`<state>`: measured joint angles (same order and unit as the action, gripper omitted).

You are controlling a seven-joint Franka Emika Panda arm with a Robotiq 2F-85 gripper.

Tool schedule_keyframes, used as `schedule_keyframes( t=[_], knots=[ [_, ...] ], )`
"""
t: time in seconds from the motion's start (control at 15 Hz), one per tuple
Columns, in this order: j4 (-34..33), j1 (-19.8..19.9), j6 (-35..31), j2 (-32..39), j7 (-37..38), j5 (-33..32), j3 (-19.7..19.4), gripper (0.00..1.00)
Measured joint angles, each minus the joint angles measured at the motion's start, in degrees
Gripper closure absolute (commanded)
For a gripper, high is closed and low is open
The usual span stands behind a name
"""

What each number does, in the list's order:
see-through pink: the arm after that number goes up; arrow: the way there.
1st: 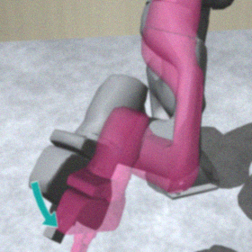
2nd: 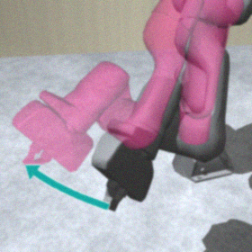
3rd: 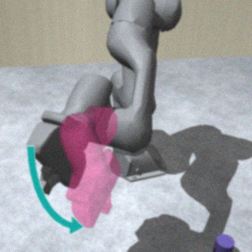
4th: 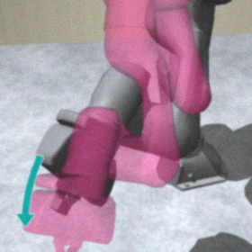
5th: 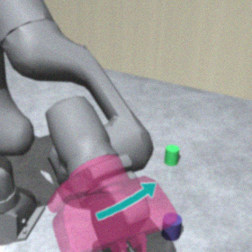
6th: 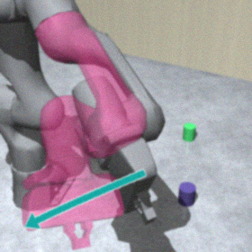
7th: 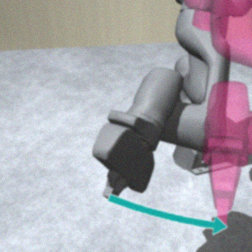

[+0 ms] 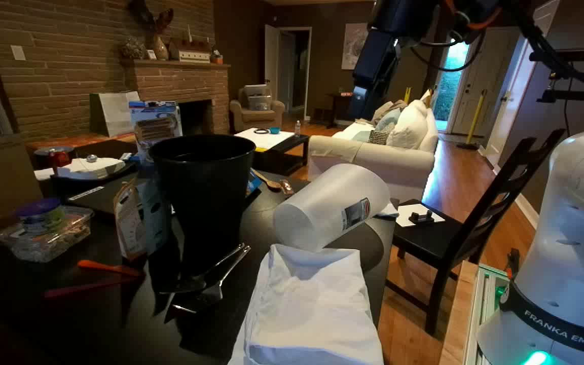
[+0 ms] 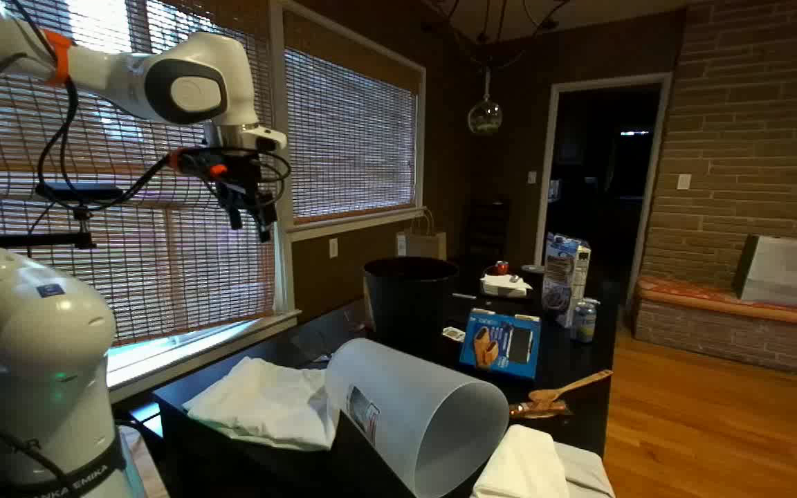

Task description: Put the white container upright

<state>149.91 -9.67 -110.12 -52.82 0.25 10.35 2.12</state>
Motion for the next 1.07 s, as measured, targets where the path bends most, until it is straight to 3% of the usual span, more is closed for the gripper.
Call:
schedule_keyframes(
  t=[0.53, 0.8, 1.07],
  knots=[
    [0.0, 0.9, 0.0, 0.4, 0.0, -0.3, -0.3, 0.0],
    [-0.5, 6.6, -0.8, 3.7, -1.5, -3.9, -4.0, 0.0],
    [-2.9, 11.7, -1.2, 9.7, -7.4, -9.2, -10.0, 0.0]
  ],
)
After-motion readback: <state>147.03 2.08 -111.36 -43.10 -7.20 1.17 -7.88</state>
